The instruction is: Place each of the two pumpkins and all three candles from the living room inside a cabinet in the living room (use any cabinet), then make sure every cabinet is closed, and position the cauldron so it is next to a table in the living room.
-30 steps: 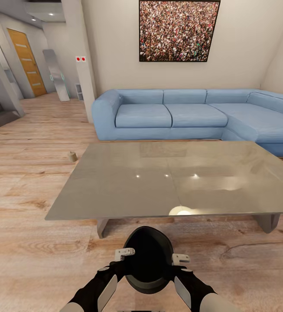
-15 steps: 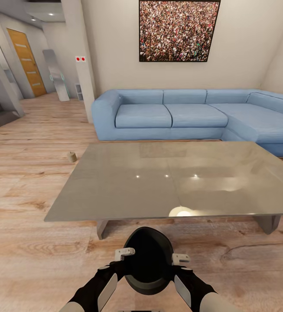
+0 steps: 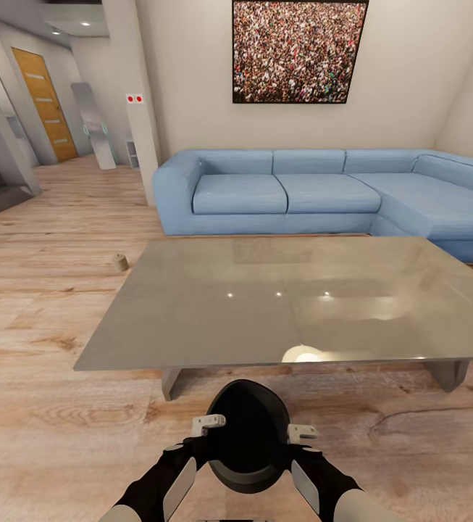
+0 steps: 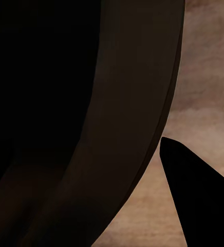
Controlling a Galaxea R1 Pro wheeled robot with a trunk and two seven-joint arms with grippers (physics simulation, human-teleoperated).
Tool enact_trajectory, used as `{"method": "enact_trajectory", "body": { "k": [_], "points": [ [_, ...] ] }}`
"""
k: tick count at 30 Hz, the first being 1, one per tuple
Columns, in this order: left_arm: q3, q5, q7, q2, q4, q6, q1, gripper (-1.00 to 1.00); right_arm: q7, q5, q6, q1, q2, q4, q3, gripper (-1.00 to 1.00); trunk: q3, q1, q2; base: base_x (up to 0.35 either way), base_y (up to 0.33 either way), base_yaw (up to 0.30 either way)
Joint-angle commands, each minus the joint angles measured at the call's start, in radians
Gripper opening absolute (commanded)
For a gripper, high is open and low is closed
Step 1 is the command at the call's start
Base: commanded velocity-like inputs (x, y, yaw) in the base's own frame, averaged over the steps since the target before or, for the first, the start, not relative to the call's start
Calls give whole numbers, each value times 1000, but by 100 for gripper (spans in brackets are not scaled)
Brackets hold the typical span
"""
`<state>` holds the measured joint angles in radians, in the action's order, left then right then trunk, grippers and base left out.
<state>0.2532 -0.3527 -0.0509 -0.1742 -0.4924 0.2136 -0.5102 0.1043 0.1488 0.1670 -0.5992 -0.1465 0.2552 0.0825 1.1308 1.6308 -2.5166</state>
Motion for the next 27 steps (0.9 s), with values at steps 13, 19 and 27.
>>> {"method": "enact_trajectory", "body": {
  "k": [13, 19, 27],
  "points": [
    [18, -22, 17, 18, 26, -45, 1, -100, -35, 20, -52, -1, 1, 6, 0, -100, 1, 1, 0, 0, 0, 0],
    [18, -22, 17, 18, 26, -45, 1, -100, -35, 20, -51, -1, 1, 6, 0, -100, 1, 1, 0, 0, 0, 0],
    [18, -22, 17, 18, 26, -46, 1, 100, -35, 20, -50, -1, 1, 6, 0, 100, 1, 1, 0, 0, 0, 0]
  ]
}}
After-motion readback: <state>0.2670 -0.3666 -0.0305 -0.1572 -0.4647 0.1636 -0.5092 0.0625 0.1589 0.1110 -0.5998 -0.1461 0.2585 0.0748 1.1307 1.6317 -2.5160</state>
